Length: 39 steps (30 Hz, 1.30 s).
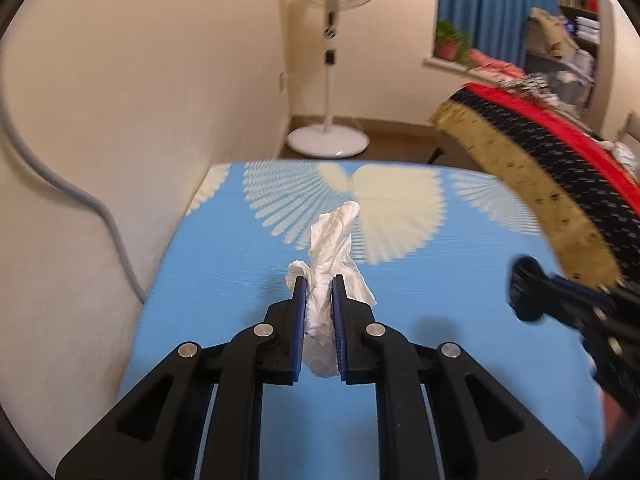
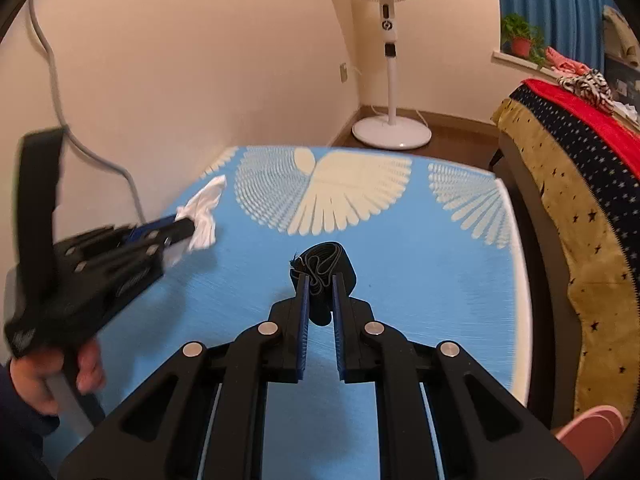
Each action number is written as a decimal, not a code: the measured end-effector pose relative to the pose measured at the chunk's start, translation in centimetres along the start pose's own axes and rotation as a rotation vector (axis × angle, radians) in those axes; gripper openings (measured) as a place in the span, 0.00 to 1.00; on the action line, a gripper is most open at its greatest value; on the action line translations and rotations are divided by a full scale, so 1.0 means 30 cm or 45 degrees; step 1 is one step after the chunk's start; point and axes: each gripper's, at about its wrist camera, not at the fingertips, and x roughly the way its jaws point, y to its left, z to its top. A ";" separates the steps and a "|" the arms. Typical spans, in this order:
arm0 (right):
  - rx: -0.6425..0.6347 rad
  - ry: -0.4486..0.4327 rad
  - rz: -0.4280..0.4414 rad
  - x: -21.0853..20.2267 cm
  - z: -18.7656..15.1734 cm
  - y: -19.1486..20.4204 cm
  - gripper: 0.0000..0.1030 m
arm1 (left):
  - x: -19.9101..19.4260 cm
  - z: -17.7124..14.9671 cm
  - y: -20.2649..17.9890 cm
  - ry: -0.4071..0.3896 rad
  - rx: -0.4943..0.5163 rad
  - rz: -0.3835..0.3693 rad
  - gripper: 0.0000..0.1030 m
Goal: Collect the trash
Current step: 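Grasp the white tissue with the left tool while the right holds the black band, then carry the tissue and black band over the pink wastebasket and open both tools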
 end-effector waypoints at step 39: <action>0.162 -0.161 -0.043 -1.252 -0.509 0.046 0.11 | -1.155 -0.390 -0.390 -0.019 0.058 -0.229 0.12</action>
